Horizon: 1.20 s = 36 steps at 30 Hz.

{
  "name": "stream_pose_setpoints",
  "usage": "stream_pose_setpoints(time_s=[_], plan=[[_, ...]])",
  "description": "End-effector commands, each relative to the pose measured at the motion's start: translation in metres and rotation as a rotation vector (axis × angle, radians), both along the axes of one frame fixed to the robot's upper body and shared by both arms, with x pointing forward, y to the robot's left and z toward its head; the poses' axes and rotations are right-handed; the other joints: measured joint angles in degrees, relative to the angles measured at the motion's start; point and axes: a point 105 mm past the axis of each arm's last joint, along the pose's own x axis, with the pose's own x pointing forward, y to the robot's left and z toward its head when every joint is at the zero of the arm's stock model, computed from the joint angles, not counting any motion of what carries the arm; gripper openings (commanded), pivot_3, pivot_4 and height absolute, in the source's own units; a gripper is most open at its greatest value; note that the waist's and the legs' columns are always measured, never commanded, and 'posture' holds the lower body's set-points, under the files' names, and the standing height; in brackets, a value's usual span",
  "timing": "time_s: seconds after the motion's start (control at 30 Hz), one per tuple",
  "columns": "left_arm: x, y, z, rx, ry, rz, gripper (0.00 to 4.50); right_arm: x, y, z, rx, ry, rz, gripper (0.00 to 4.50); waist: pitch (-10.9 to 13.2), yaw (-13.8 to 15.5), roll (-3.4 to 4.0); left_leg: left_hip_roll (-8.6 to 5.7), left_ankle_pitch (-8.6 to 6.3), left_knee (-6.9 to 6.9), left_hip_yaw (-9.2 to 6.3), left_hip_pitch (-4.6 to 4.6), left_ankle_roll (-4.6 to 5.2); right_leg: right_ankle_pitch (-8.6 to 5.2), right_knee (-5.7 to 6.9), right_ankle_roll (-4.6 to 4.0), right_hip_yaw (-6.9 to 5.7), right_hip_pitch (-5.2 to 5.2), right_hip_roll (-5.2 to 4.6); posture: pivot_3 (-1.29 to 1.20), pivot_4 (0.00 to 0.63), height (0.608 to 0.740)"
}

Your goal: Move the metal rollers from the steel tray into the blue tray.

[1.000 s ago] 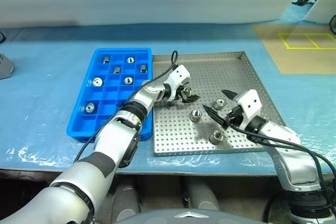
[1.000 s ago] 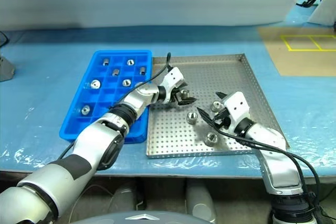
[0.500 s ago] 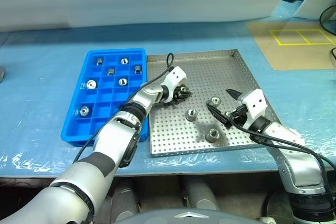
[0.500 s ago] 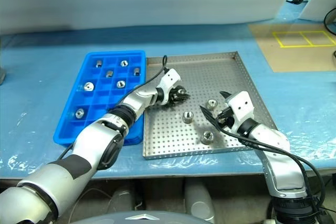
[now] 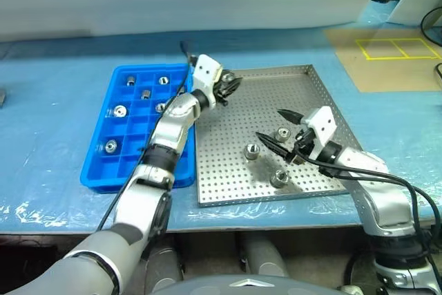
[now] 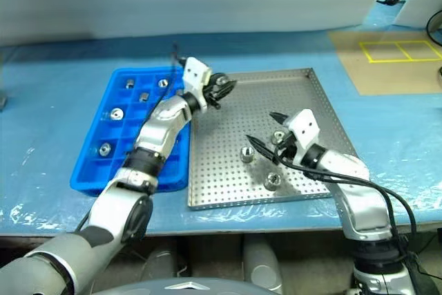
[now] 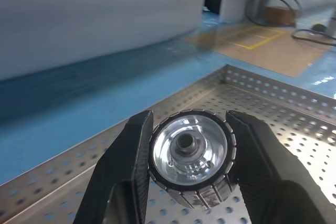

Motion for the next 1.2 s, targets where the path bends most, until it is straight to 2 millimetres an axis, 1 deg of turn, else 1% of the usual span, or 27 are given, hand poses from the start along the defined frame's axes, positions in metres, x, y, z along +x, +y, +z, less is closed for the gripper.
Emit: stream_pose_setpoints(time_s=[0.03, 0.13, 0.23, 0.3, 0.33, 0.47, 0.67, 0.8, 0.93, 1.1, 1.13, 1.2], plan=[[-0.014, 0.024, 0.03, -0.027, -0.113, 0.124, 1.86, 0.003, 0.016, 0.01, 0.026, -0.033, 0.1, 4.5, 0.0, 1.3, 0.0, -0.01, -0.01, 0.0, 0.0, 0.0, -0.02, 0.0, 0.02, 0.0, 0.0, 0.0, -0.01, -0.27, 0.15, 0.74], [-0.021, 0.046, 0.023, -0.014, -0.104, 0.228, 1.86, 0.009, 0.024, 0.01, 0.023, -0.031, 0.151, 4.5, 0.0, 3.1, 0.01, 0.0, -0.03, 0.01, 0.0, 0.03, -0.07, 0.0, 0.05, 0.0, 0.01, 0.01, -0.03, -0.2, 0.15, 0.74], [-0.029, 0.07, 0.012, 0.026, -0.1, 0.323, 1.86, 0.013, 0.033, 0.009, 0.017, -0.023, 0.202, 4.5, 0.0, 5.1, 0.01, 0.02, -0.04, 0.0, 0.01, 0.04, -0.1, 0.0, 0.09, 0.0, 0.01, 0.0, -0.04, -0.16, 0.15, 0.74], [-0.035, 0.082, 0.005, 0.006, -0.07, 0.375, 1.86, 0.015, 0.037, 0.008, 0.013, -0.018, 0.228, 4.5, 0.0, 6.3, 0.01, 0.03, -0.03, -0.02, 0.0, 0.04, -0.13, 0.0, 0.09, 0.0, 0.01, 0.0, -0.03, -0.13, 0.15, 0.74], [-0.037, 0.087, 0.001, 0.001, -0.055, 0.399, 1.86, 0.016, 0.038, 0.008, 0.013, -0.016, 0.239, 4.5, 0.0, 7.0, 0.01, 0.04, -0.02, -0.03, 0.01, 0.03, -0.14, 0.0, 0.09, 0.0, 0.0, 0.0, -0.04, -0.12, 0.15, 0.74], [-0.045, 0.102, -0.016, 0.0, 0.0, 0.47, 1.86, 0.018, 0.043, 0.008, 0.009, -0.008, 0.272, 4.5, 0.0, 8.4, 0.01, 0.03, -0.02, -0.09, 0.02, 0.04, -0.16, 0.0, 0.09, 0.0, 0.0, 0.0, -0.18, -0.08, 0.15, 0.74], [-0.046, 0.111, -0.03, -0.001, 0.054, 0.51, 1.86, 0.018, 0.047, 0.008, 0.0, -0.008, 0.295, 4.5, 0.0, 9.0, 0.01, 0.0, 0.02, -0.15, 0.01, 0.06, -0.22, 0.0, 0.11, 0.01, 0.0, -0.01, -0.22, -0.07, 0.15, 0.74], [-0.045, 0.114, -0.051, 0.03, 0.137, 0.525, 1.86, 0.018, 0.046, 0.009, -0.001, -0.006, 0.29, 4.5, 0.0, 9.0, 0.01, 0.01, 0.07, -0.24, 0.01, 0.08, -0.3, -0.01, 0.12, 0.02, 0.0, -0.06, -0.18, -0.09, 0.15, 0.74], [-0.044, 0.118, -0.063, 0.061, 0.189, 0.555, 1.86, 0.019, 0.042, 0.008, -0.005, -0.003, 0.27, 4.5, 0.0, 8.9, 0.01, 0.02, 0.15, -0.27, 0.0, 0.08, -0.44, 0.0, 0.13, 0.02, 0.01, -0.11, 0.0, -0.1, 0.15, 0.74], [-0.042, 0.12, -0.068, 0.073, 0.223, 0.57, 1.86, 0.021, 0.038, 0.009, -0.004, -0.011, 0.245, 4.5, 0.0, 8.9, 0.01, 0.02, 0.19, -0.32, 0.0, 0.09, -0.5, 0.0, 0.19, 0.02, 0.01, -0.17, 0.02, -0.12, 0.15, 0.74], [-0.041, 0.119, -0.068, 0.073, 0.22, 0.565, 2.6, 0.022, 0.038, 0.01, -0.003, -0.013, 0.242, 4.5, 0.0, 8.9, 0.01, 0.02, 0.19, -0.32, 0.0, 0.09, -0.5, 0.0, 0.19, 0.02, 0.01, -0.16, 0.01, -0.12, 0.15, 0.74], [-0.039, 0.116, -0.066, 0.077, 0.218, 0.552, 3.24, 0.022, 0.037, 0.01, -0.001, -0.015, 0.237, 4.5, 0.0, 8.9, 0.01, 0.02, 0.19, -0.31, 0.0, 0.09, -0.5, 0.0, 0.19, 0.02, 0.02, -0.17, 0.02, -0.13, 0.15, 0.74]])
